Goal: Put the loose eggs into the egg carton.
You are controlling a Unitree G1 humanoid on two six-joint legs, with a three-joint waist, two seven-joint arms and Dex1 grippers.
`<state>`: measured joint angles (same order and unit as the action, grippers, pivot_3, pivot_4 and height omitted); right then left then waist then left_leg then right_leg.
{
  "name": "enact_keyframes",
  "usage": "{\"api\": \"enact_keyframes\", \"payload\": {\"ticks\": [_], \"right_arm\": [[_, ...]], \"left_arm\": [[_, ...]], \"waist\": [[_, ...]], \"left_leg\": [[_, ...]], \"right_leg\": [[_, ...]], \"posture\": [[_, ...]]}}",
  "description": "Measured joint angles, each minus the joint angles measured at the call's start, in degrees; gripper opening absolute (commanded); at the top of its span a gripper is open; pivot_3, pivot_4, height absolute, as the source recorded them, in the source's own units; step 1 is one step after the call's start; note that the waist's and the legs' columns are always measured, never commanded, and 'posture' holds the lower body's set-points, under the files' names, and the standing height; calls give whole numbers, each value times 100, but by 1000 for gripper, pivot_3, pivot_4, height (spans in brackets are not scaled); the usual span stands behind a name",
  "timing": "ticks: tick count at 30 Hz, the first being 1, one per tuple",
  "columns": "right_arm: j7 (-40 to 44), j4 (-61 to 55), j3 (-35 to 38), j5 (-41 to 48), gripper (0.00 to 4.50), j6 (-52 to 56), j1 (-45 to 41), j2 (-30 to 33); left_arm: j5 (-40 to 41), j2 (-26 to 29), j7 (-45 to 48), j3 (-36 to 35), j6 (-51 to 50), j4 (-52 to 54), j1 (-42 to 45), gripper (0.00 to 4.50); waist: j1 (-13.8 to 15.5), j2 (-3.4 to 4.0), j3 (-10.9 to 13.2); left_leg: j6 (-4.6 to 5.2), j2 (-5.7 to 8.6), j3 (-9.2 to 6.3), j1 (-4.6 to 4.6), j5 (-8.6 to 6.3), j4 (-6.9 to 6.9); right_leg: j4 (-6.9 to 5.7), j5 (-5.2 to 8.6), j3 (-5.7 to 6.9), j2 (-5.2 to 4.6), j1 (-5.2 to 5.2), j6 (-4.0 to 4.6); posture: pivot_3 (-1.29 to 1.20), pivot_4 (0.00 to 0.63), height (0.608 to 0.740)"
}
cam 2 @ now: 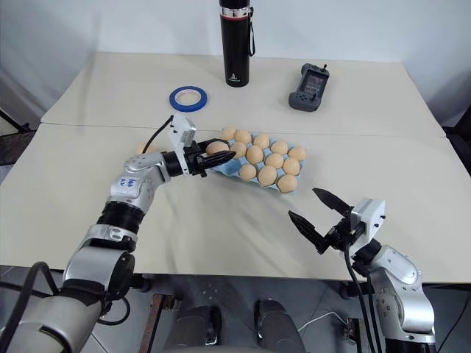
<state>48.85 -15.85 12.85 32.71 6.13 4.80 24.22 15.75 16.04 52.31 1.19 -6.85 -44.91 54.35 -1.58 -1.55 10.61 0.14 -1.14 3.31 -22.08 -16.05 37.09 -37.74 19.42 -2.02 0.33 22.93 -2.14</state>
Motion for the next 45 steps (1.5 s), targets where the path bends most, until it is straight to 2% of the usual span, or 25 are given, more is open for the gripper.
{"api": "enact_keyframes", "payload": {"ticks": [5, 6, 12, 20, 23, 29, 37, 42, 45], "right_arm": [[-85, -22, -14, -13, 4500, -3, 63, 0], [-88, -29, -15, -14, 4500, -4, 69, 0], [-96, -59, -17, -59, 4500, -9, 112, 0], [-59, -56, -72, -73, 4500, -8, 69, 6], [14, -34, -132, -71, 4500, -2, -1, 29], [294, 248, -198, -62, 4500, 26, -354, 168], [641, 773, -393, -64, 4500, 59, -930, 243], [817, 1058, -438, -68, 4500, 87, -1210, 306], [915, 1131, -490, -67, 4500, 154, -1289, 326]], "left_arm": [[-199, -179, 146, -4, 350, -613, 283, 2055], [-239, -209, 144, -4, 415, -714, 316, 2750], [-374, -252, 51, -28, 630, -1018, 361, 4485], [-420, -213, -84, -97, 682, -919, 340, 4485], [-415, -49, -73, -95, 519, -123, 75, 4485], [-168, 424, -348, -314, -590, 2055, -1003, 4485], [133, 991, -1241, -1111, -1686, 4319, -2474, 4485], [300, 984, -2027, -1877, -1954, 5171, -3366, 4485], [334, 616, -2754, -2461, -1862, 5750, -4019, 4485]], "waist": [[3, -1, 0], [2, -1, 0], [4, -2, 1], [-3, -2, 1], [-17, -2, 1], [-21, -1, 1], [-7, -1, 1], [-5, -1, 1], [-3, -2, 1]], "left_leg": [[1, 0, 0, 0, 1, 2], [1, 0, 1, 0, 0, 2], [0, 0, 1, -2, 1, 1], [0, 0, 3, -1, 1, 2], [-1, 0, 5, 0, 1, -1], [-2, -2, 3, 2, 3, 4], [-1, -2, -2, 5, 10, 4], [0, -2, -7, 5, 9, 2], [3, -1, -6, 4, 7, 3]], "right_leg": [[-3, 0, 0, 0, 0, 0], [-3, 0, -1, 0, 0, 0], [-6, 0, -1, 0, 7, 0], [-11, 0, -2, 0, 7, 0], [-13, 0, -5, 0, 9, 0], [-22, -1, -6, -2, 9, 1], [-24, -2, -2, -6, 7, 3], [-23, -2, 3, -7, 7, 3], [-16, -2, 3, -11, 3, 3]], "posture": [[0, 150, 740], [0, 150, 740], [0, 150, 740], [0, 150, 740], [0, 150, 740], [0, 150, 740], [0, 150, 740], [0, 150, 740], [0, 150, 740]]}}
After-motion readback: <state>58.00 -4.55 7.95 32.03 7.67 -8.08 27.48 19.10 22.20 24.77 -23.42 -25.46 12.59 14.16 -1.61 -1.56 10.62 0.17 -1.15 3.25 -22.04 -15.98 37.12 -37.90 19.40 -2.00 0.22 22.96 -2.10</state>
